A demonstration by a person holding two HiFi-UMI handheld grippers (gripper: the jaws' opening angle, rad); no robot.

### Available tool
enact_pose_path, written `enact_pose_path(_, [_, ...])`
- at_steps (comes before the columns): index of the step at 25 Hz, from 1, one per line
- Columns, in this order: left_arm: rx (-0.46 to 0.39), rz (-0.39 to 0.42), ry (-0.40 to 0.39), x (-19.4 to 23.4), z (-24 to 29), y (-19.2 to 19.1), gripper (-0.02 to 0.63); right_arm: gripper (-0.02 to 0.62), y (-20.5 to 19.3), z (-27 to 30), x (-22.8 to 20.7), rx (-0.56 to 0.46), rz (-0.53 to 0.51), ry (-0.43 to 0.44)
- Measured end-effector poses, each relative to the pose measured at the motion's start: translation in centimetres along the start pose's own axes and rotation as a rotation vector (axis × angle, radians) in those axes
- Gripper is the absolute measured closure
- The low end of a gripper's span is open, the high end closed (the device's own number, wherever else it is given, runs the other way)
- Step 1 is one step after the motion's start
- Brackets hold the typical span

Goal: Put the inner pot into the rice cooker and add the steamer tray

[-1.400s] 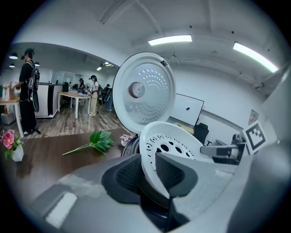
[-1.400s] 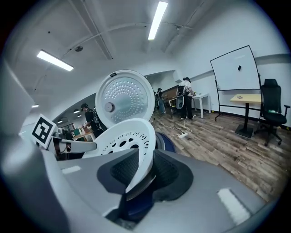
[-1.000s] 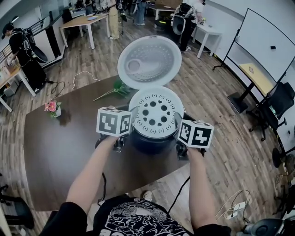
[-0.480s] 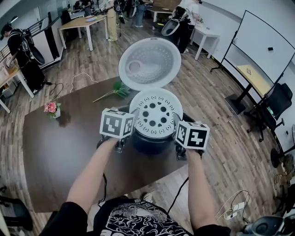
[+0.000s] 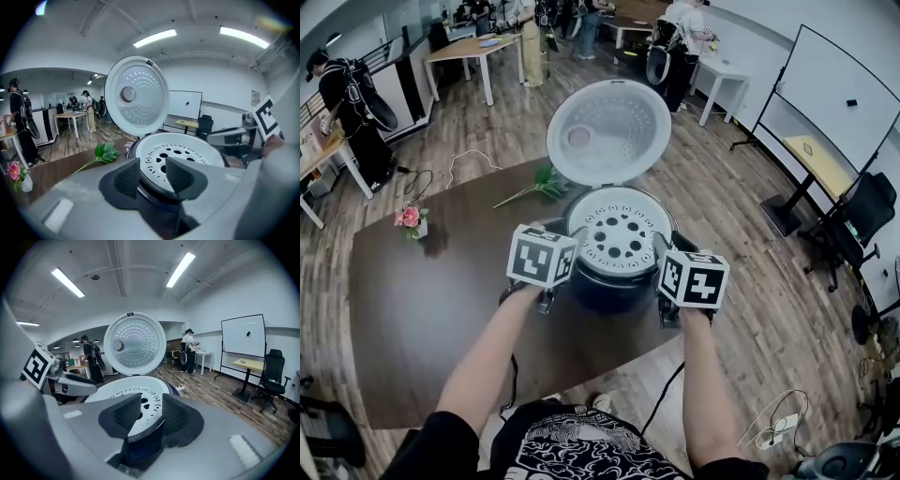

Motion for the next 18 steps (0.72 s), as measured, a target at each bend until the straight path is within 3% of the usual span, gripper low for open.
enact_pose_path(9, [-0.075,-0.006,0.06,0.8,-2.8,1.1,0.442,0.465,1.9,-1.3,3.1,-0.042,-0.03,0.104])
enact_pose_path(18, [-0.129,-0.04,0.163,4.5,-7.6,-0.3,0.442,0.479,3.0,-1.0,9.5,-0.09,-0.072,0.256])
Point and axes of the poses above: the fingertips, and each gripper's own axes: z forward along the fingers, x to its left, y out of its top, the point moved 5 cm from there along -z, backward along the fingers, and after that the axes turned 9 degrees about z, right-handed, at the moved point
